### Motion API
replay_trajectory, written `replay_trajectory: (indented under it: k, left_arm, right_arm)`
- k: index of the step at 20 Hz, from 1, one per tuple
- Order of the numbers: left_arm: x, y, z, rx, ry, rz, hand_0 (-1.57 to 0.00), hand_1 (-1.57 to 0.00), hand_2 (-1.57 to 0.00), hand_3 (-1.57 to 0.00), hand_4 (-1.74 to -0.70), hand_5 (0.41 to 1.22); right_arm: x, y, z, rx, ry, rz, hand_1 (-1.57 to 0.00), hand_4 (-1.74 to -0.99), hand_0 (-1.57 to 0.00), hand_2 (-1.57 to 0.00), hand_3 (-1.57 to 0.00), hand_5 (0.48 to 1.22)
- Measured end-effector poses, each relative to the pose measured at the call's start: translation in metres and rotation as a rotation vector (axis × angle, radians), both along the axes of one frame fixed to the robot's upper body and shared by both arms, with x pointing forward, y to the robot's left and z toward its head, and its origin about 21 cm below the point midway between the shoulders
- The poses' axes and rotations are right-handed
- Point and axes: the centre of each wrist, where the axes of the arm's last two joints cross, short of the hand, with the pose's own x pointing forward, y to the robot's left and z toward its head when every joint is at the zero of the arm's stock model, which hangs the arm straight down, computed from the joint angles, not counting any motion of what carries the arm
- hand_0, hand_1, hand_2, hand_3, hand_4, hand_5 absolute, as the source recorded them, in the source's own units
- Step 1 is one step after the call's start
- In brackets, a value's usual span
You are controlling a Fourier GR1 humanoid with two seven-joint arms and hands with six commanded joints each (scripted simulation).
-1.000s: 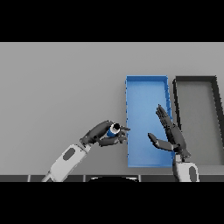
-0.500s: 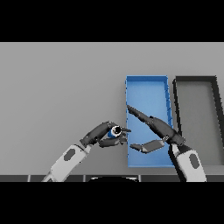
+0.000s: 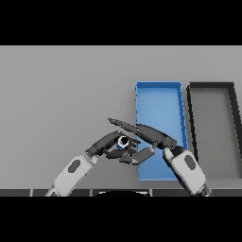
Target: Pick up the blue pipe and place it into the blue bin.
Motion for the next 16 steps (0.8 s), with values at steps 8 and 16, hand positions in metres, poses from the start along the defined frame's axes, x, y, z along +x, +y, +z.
replay_trajectory:
  k: [8, 16]
  left_arm:
    - [0.003, 0.007, 0.002, 0.236, -0.001, -0.016, -0.78, -0.71, -0.69, -0.58, -1.53, 1.221]
    - [0.004, -0.001, 0.002, -0.005, 0.001, 0.025, -1.44, -1.43, -1.35, -1.41, -1.71, 1.221]
  right_arm:
    - [0.020, 0.039, 0.010, -0.035, -0.008, 0.112, -0.87, -1.486, -0.89, -0.91, -0.77, 0.550]
    - [0.023, 0.043, 0.000, 0.070, 0.019, 0.180, -1.45, -1.447, -1.46, -1.46, -1.41, 1.059]
